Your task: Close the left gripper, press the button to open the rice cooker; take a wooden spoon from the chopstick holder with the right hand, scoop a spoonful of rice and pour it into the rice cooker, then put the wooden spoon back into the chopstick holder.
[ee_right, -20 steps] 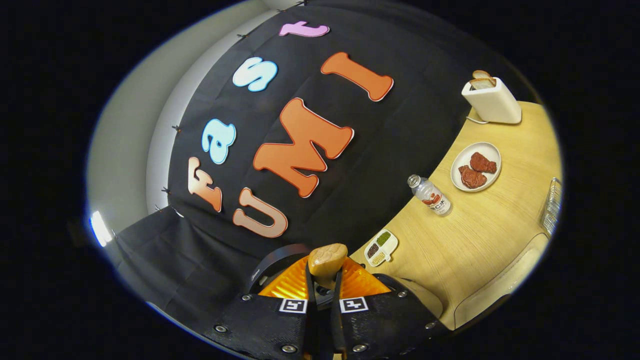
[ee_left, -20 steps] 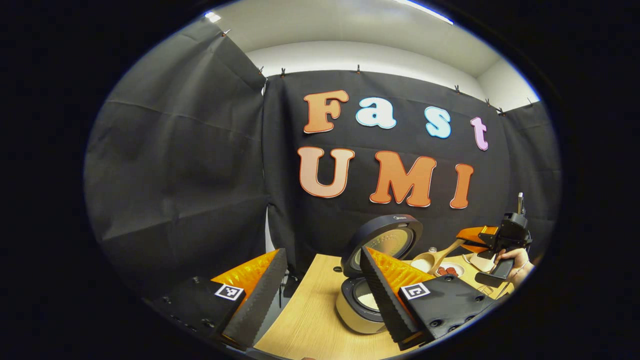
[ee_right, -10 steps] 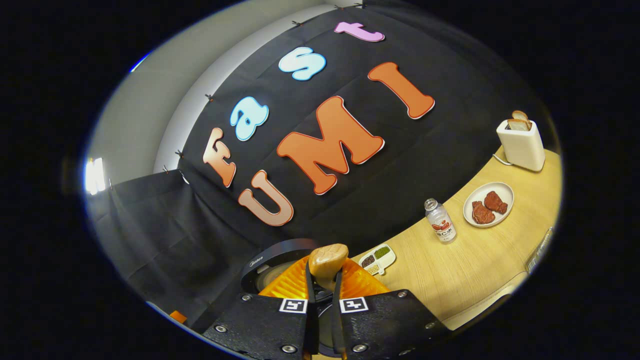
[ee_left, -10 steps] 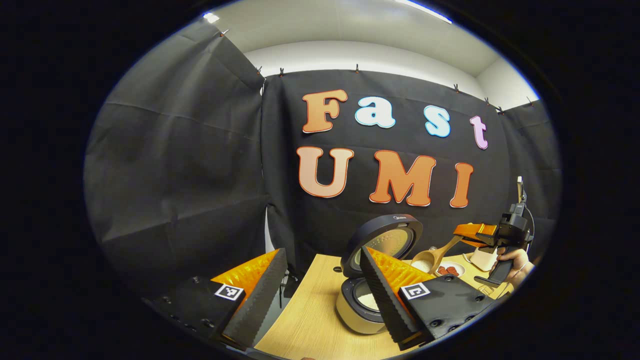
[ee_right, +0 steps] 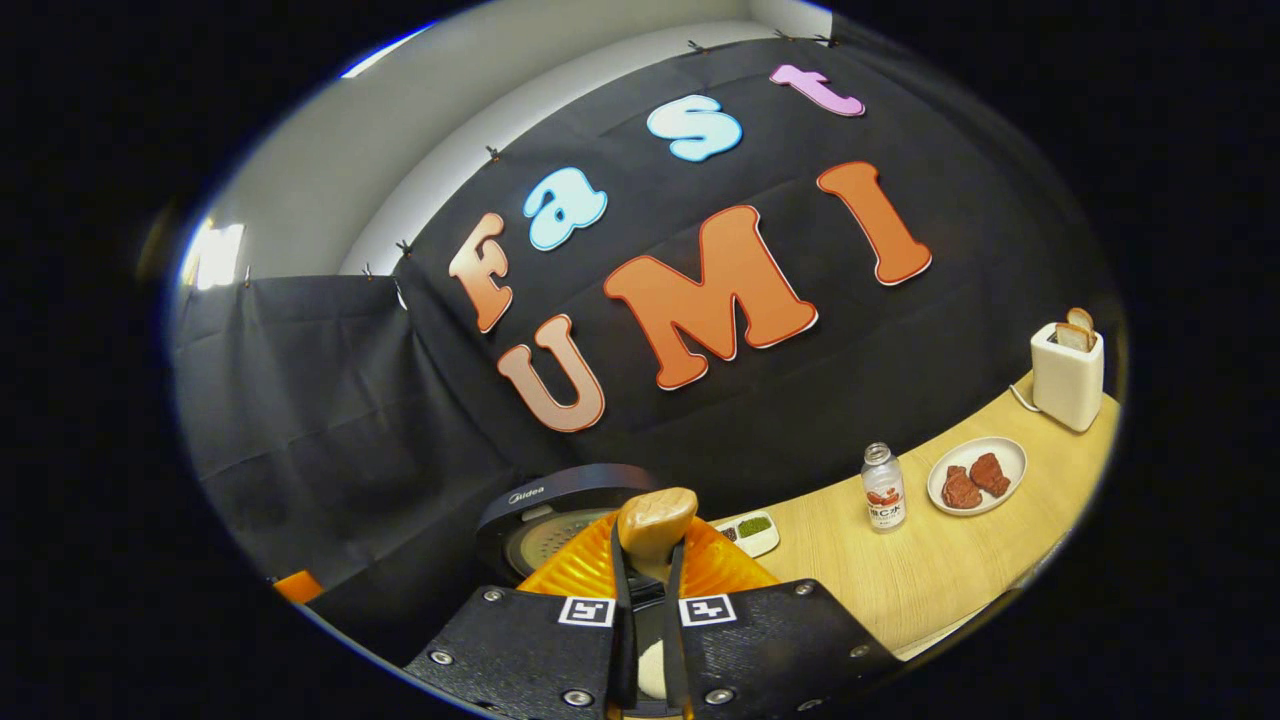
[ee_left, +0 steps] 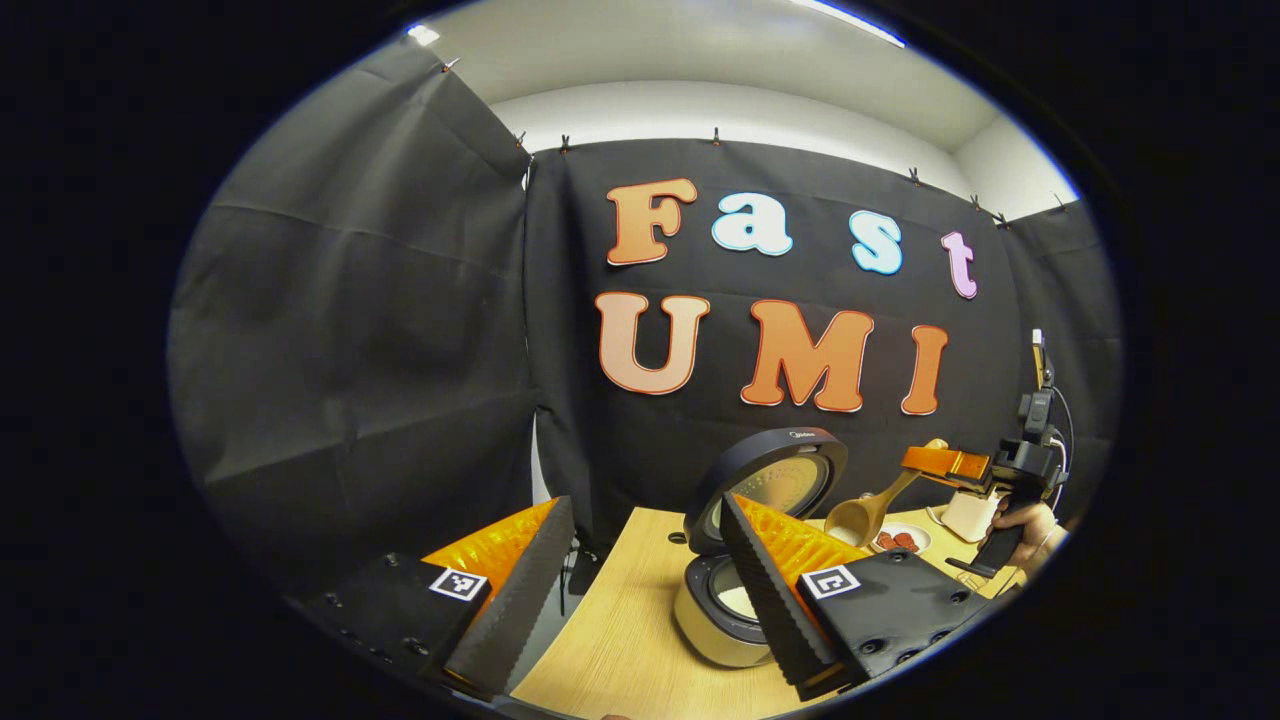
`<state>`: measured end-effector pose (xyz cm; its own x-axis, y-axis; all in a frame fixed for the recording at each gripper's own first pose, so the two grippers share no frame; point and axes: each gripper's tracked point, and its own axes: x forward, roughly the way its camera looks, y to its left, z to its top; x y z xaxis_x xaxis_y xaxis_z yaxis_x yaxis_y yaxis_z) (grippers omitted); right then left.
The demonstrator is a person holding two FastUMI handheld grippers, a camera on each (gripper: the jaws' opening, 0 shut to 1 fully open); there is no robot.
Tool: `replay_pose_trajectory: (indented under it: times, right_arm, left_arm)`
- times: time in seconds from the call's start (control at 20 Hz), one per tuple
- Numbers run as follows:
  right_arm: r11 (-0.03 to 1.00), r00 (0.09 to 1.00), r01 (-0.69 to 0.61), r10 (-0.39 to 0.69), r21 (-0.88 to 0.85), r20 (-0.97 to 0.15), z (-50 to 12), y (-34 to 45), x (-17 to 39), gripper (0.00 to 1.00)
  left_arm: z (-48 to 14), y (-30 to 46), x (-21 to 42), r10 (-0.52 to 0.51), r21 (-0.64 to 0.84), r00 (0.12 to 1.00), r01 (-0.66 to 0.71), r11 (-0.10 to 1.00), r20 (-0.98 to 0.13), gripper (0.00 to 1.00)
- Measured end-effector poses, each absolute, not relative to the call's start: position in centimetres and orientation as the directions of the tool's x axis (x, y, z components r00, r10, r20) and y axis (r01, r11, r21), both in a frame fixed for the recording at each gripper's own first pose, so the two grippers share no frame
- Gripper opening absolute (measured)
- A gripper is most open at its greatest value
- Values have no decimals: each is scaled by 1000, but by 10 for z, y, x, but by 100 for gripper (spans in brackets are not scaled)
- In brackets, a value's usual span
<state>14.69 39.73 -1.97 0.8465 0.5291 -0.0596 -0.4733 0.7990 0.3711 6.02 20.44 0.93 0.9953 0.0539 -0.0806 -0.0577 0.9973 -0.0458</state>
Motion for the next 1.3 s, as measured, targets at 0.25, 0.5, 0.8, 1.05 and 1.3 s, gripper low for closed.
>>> replay_pose_trajectory:
  times: [0.25, 0.5, 0.8, 1.05, 1.3]
  right_arm:
    - [806, 823, -537, 565, 249, -57, -20, 412, 135, 10]
    - [811, 811, -574, 583, 117, -61, -22, 422, 128, 10]
    - [782, 778, -620, 623, 55, -82, -36, 437, 119, 9]
    - [772, 768, -635, 632, 2, -103, -47, 437, 116, 9]
    - [773, 771, -634, 627, -35, -109, -51, 432, 116, 10]
  left_arm:
    - [6, 206, 60, 55, -57, 995, -60, 997, -89, 95]
    - [6, 209, 60, 60, -54, 995, -64, 996, -86, 96]
    - [4, 213, 60, 69, -53, 994, -73, 996, -86, 96]
    - [1, 216, 57, 81, -49, 993, -86, 995, -90, 96]
    - [-3, 221, 54, 95, -57, 990, -101, 993, -100, 96]
